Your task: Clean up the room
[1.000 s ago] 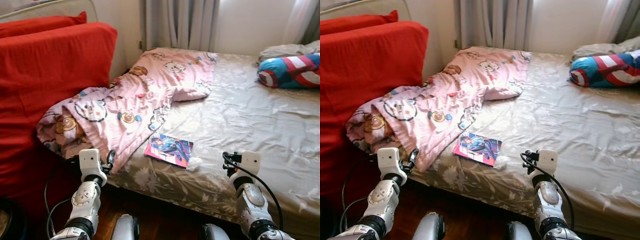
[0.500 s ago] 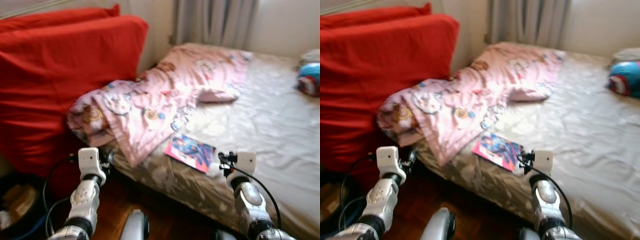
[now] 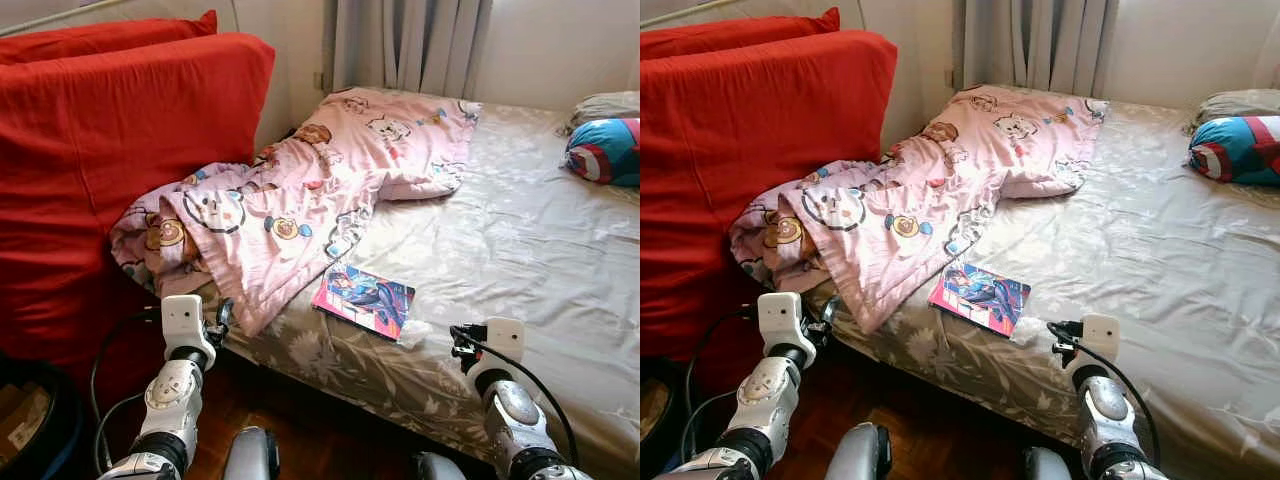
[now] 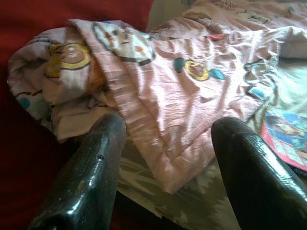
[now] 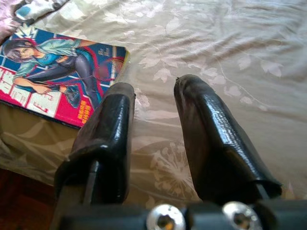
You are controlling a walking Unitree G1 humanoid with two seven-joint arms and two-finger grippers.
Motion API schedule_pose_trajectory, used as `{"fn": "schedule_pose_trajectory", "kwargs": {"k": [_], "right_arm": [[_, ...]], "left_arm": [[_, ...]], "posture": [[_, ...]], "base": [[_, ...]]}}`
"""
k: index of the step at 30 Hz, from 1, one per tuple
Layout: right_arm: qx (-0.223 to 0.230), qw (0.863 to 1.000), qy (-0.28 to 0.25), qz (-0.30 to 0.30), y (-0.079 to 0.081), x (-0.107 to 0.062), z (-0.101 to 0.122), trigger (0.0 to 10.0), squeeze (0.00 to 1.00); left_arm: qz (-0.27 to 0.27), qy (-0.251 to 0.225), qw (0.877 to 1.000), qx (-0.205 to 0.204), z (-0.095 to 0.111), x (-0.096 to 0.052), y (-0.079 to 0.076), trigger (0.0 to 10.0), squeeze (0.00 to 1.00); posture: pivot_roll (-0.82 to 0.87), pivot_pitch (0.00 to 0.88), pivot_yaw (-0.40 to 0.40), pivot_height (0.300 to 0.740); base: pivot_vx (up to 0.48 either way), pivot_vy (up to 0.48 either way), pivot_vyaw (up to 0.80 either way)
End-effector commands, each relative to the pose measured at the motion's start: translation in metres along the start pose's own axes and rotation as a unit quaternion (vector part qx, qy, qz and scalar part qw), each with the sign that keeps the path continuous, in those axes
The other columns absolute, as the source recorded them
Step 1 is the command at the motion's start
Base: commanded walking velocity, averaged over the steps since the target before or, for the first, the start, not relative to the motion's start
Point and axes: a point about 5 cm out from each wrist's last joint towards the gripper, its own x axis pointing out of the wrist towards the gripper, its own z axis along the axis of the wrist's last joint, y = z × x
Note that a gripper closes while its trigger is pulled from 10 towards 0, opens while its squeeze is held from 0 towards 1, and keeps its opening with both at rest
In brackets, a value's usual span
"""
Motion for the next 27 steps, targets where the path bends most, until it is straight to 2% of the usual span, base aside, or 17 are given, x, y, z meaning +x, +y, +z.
{"fn": "schedule_pose_trajectory", "kwargs": {"k": [1,3,23,27], "right_arm": [[0.006,1.0,0.004,0.0,0.0027,0.0004,-0.0013,10.0,0.0],[0.015,1.0,0.007,-0.003,0.0019,0.0003,-0.002,10.0,0.0],[0.003,1.0,0.007,0.003,0.0024,0.0019,0.0009,10.0,0.0],[0.006,1.0,0.019,0.015,0.0071,0.0032,-0.0002,10.0,0.0]], "left_arm": [[0.006,0.005,1.0,0.004,-0.0013,-0.0012,0.0042,10.0,0.0],[0.006,0.004,1.0,0.003,-0.0012,-0.0012,0.0042,10.0,0.0],[-0.002,0.004,1.0,0.001,-0.0017,-0.0012,-0.0001,10.0,0.0],[-0.001,0.004,1.0,-0.003,-0.0022,-0.0013,-0.0006,10.0,0.0]], "posture": [[0.02,0.0,0.002,0.6],[0.02,0.0,0.001,0.6],[0.01,0.0,0.002,0.6],[0.01,0.0,0.003,0.6]], "base": [[0.274,0.0,0.76],[0.277,0.0,0.0],[0.285,0.0,0.0],[0.0,0.0,0.0]]}}
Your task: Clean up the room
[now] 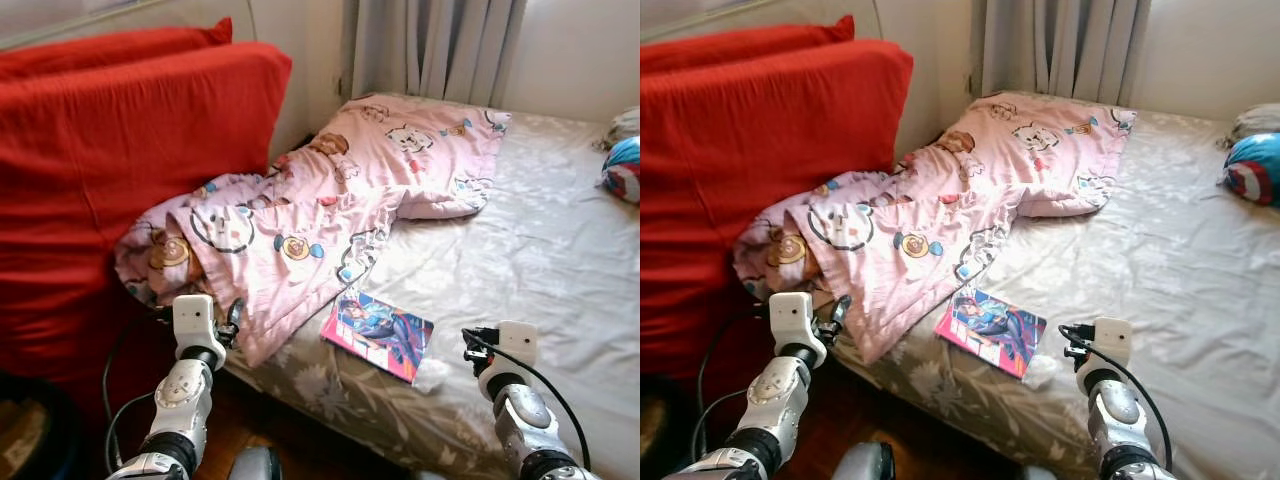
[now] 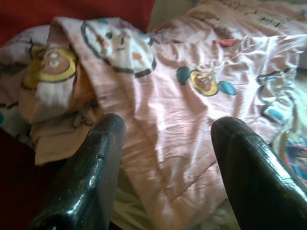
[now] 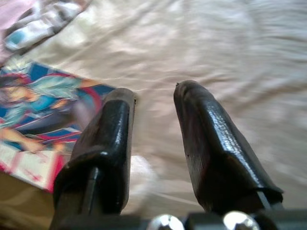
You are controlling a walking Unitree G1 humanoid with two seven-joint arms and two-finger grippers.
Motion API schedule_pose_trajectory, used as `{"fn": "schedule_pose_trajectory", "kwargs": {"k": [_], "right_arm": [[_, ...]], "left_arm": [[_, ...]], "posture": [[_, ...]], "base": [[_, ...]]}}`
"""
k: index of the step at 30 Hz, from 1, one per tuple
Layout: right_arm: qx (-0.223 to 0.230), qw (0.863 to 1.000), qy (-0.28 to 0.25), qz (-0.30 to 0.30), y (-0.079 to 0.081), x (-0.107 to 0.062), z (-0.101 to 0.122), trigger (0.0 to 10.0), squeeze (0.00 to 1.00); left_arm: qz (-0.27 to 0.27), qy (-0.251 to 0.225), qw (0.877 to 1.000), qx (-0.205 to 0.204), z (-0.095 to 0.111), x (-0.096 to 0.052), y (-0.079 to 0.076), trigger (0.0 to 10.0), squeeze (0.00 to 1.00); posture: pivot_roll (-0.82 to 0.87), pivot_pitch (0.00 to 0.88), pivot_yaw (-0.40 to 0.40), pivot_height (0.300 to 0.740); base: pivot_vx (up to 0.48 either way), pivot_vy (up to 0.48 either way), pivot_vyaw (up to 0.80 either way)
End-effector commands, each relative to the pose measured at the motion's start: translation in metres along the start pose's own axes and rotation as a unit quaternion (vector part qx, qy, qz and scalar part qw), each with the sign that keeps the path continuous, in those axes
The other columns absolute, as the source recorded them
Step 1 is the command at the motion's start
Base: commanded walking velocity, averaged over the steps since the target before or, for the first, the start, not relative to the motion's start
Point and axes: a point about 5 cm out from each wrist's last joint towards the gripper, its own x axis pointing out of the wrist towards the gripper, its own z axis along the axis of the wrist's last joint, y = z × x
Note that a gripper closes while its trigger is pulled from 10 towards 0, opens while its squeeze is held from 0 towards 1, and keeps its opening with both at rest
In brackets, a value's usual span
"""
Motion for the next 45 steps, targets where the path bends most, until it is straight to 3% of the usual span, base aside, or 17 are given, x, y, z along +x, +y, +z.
{"fn": "schedule_pose_trajectory", "kwargs": {"k": [1,19,20,21,28,31,32,33,34,35,41,45], "right_arm": [[-0.001,1.0,0.011,0.007,0.004,0.001,-0.001,10.0,0.0],[0.027,0.995,0.084,0.044,0.031,0.007,-0.01,10.0,0.0],[0.035,0.995,0.087,0.044,0.032,0.007,-0.01,10.0,0.64],[0.042,0.994,0.092,0.041,0.032,0.006,-0.012,10.0,1.0],[0.076,0.992,0.098,0.037,0.037,0.001,-0.023,10.0,1.0],[0.075,0.991,0.098,0.044,0.041,-0.008,-0.039,10.0,1.0],[0.077,0.991,0.096,0.046,0.043,-0.01,-0.042,10.0,0.72],[0.077,0.992,0.093,0.048,0.045,-0.008,-0.039,10.0,0.72],[0.078,0.992,0.091,0.048,0.046,-0.007,-0.038,10.0,0.11],[0.079,0.992,0.087,0.048,0.048,-0.005,-0.033,10.0,0.0],[0.092,0.993,0.056,0.042,0.05,0.004,-0.014,10.0,0.0],[0.128,0.991,0.006,0.043,0.053,0.012,0.008,10.0,0.0]], "left_arm": [[0.003,0.002,1.0,0.0,0.0,0.0,0.003,10.0,0.0],[0.019,0.004,1.0,-0.01,-0.006,-0.007,0.007,10.0,0.0],[0.023,0.004,1.0,-0.012,-0.006,-0.008,0.008,10.0,0.0],[0.025,0.001,1.0,-0.013,-0.008,-0.011,0.01,10.0,0.0],[0.029,-0.003,1.0,-0.009,-0.015,-0.022,0.014,10.0,0.0],[0.037,-0.004,0.999,-0.006,-0.018,-0.029,0.019,10.0,0.0],[0.041,-0.004,0.999,-0.006,-0.019,-0.031,0.02,10.0,0.0],[0.043,-0.005,0.999,-0.006,-0.019,-0.032,0.021,10.0,0.0],[0.043,-0.006,0.999,-0.006,-0.018,-0.033,0.021,10.0,0.0],[0.042,-0.007,0.999,-0.005,-0.018,-0.033,0.02,10.0,0.0],[0.038,-0.019,0.999,-0.003,-0.014,-0.037,0.018,10.0,0.0],[0.036,-0.022,0.999,0.001,-0.012,-0.041,0.02,10.0,0.0]], "posture": [[0.01,0.0,0.005,0.6],[0.06,0.115,-0.006,0.6],[0.07,0.121,-0.007,0.6],[0.07,0.135,-0.008,0.6],[0.1,0.169,-0.006,0.6],[0.11,0.191,-0.006,0.6],[0.12,0.202,-0.007,0.6],[0.12,0.206,-0.006,0.6],[0.12,0.211,-0.005,0.6],[0.13,0.22,-0.005,0.6],[0.15,0.25,0.0,0.6],[0.16,0.271,0.01,0.6]], "base": [[0.0,0.0,0.0],[0.0,0.0,0.0],[0.0,0.0,0.0],[0.0,0.0,0.0],[0.0,0.0,0.0],[0.0,0.0,0.0],[0.0,0.0,0.0],[0.0,0.0,0.0],[0.0,0.0,0.0],[0.0,0.0,0.0],[0.0,0.0,0.0],[0.0,0.0,0.0]]}}
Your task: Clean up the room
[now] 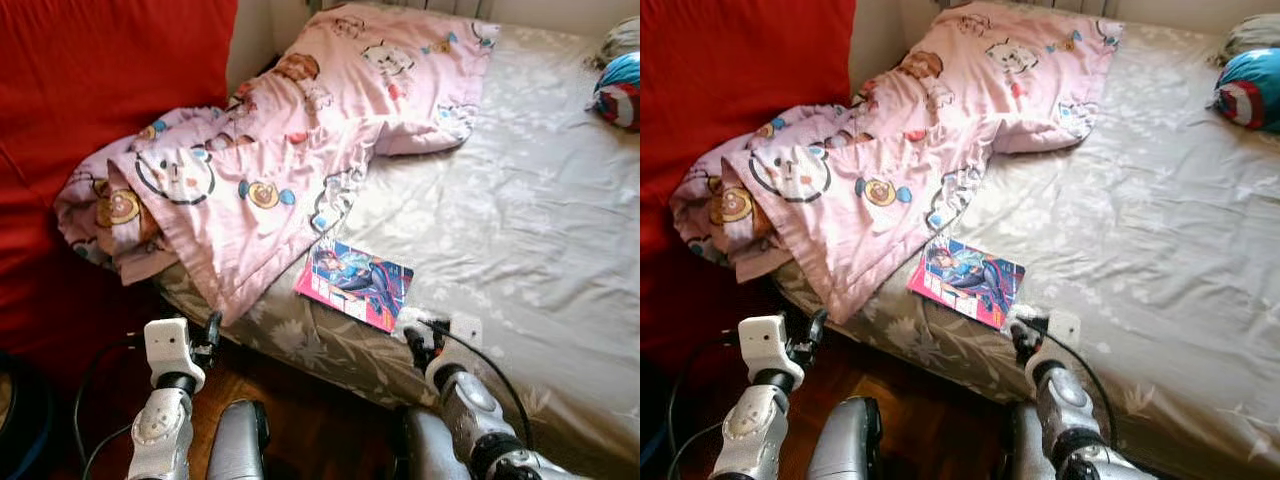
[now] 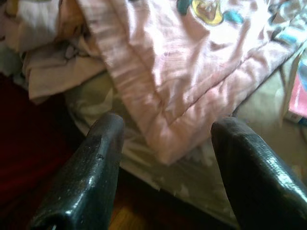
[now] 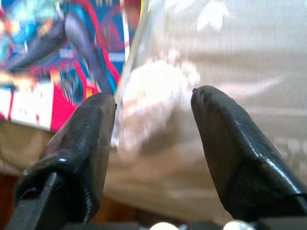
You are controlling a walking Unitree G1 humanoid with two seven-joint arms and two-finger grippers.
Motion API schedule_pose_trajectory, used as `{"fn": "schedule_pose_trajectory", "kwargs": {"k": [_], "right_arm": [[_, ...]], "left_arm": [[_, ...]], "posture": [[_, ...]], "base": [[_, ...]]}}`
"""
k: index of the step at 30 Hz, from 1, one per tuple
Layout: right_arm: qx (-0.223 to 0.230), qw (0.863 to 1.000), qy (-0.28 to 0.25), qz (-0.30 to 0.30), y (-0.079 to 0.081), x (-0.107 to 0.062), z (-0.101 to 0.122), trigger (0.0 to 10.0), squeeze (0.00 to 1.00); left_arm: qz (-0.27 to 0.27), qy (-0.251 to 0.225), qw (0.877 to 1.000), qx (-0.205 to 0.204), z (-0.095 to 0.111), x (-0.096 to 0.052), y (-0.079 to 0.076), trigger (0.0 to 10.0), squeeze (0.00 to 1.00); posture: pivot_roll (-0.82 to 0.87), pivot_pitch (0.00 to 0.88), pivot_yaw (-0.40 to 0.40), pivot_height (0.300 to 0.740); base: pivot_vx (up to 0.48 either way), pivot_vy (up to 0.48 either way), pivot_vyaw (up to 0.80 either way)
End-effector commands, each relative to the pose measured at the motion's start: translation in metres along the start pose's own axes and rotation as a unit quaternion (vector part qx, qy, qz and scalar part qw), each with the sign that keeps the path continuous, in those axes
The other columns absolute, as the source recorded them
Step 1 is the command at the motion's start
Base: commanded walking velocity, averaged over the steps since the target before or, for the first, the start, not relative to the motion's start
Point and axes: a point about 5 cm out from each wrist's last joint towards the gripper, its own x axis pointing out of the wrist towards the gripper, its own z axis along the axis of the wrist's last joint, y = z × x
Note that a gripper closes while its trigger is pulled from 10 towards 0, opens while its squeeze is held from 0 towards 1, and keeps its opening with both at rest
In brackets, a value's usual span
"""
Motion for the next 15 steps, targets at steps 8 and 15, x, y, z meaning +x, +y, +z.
{"fn": "schedule_pose_trajectory", "kwargs": {"k": [8,15], "right_arm": [[0.01,1.0,-0.013,0.001,0.005,0.002,0.004,10.0,0.0],[0.023,0.999,-0.025,-0.002,0.008,0.005,0.012,10.0,0.0]], "left_arm": [[0.004,0.011,1.0,0.006,0.0,-0.014,0.008,10.0,0.0],[-0.003,-0.004,1.0,0.007,0.013,-0.015,0.004,10.0,0.0]], "posture": [[0.18,0.299,0.018,0.6],[0.19,0.32,0.027,0.6]], "base": [[0.0,0.0,0.0],[0.0,0.0,0.0]]}}
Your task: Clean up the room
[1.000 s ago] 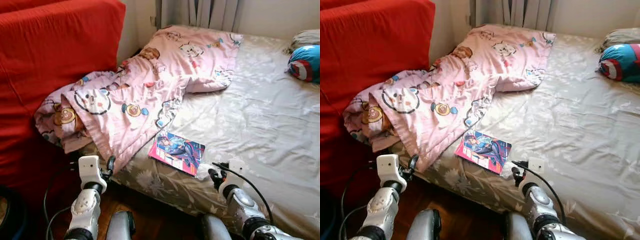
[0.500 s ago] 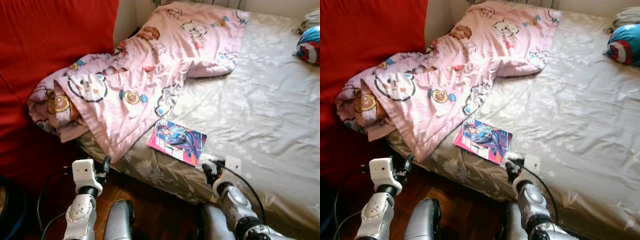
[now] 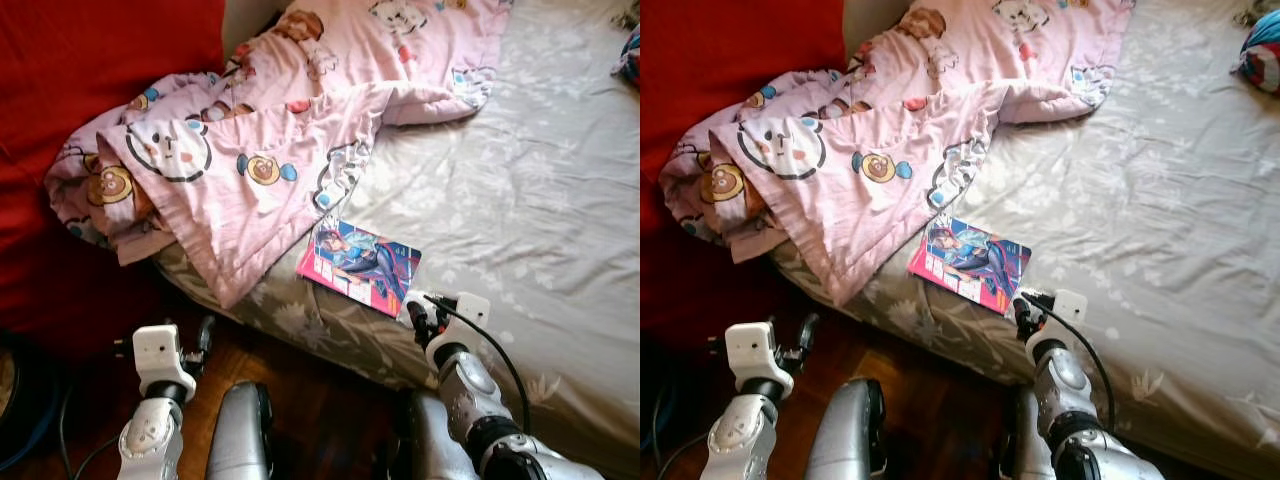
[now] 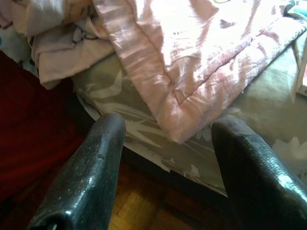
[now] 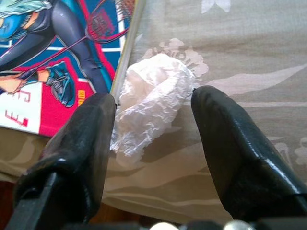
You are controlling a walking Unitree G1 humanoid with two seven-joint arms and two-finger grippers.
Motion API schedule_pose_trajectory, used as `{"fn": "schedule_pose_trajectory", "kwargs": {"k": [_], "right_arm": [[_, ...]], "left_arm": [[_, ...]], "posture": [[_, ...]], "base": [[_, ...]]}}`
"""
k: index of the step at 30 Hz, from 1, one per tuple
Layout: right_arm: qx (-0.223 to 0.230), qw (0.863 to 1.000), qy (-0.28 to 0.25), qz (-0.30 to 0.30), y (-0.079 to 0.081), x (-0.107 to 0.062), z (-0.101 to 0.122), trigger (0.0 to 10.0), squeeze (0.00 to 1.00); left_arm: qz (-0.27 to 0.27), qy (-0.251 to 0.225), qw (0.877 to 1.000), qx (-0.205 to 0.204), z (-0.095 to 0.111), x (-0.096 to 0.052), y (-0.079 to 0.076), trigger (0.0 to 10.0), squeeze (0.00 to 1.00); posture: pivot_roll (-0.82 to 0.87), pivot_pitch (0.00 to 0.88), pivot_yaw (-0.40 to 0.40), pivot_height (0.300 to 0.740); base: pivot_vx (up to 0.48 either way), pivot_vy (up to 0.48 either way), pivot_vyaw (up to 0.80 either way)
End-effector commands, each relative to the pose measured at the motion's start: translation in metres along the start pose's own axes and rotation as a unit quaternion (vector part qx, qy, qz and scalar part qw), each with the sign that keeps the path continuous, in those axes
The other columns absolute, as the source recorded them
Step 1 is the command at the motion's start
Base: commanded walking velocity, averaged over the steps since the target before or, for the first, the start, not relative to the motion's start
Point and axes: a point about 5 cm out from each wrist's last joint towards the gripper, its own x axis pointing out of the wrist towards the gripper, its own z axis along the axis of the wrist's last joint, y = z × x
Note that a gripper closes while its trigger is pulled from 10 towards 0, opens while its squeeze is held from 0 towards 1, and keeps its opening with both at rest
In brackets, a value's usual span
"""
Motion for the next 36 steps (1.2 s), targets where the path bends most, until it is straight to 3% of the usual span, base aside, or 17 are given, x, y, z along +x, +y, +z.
{"fn": "schedule_pose_trajectory", "kwargs": {"k": [1,9,10,11,36], "right_arm": [[0.009,1.0,-0.001,-0.004,0.001,0.0,-0.001,10.0,0.0],[0.018,1.0,0.006,-0.004,0.002,0.001,0.0,10.0,0.0],[0.022,1.0,0.009,-0.001,0.004,0.002,-0.001,2.5,0.0],[0.023,1.0,0.01,0.001,0.005,0.002,0.0,0.0,0.0],[0.027,0.999,0.009,-0.014,-0.004,0.002,0.003,0.0,0.0]], "left_arm": [[0.0,0.014,1.0,-0.002,-0.004,-0.005,0.0,10.0,0.0],[-0.005,0.003,1.0,0.005,0.007,-0.01,0.001,10.0,0.0],[-0.006,0.005,1.0,0.006,0.008,-0.011,0.001,10.0,0.0],[-0.006,0.007,1.0,0.008,0.009,-0.013,0.002,10.0,0.0],[0.0,0.021,1.0,0.004,0.011,-0.013,-0.002,10.0,0.0]], "posture": [[0.19,0.32,0.027,0.6],[0.22,0.338,0.03,0.6],[0.22,0.34,0.032,0.6],[0.22,0.344,0.032,0.6],[0.21,0.325,0.014,0.6]], "base": [[0.0,0.0,0.0],[0.0,0.0,0.0],[0.0,0.0,0.0],[0.0,0.0,0.0],[0.0,0.0,0.0]]}}
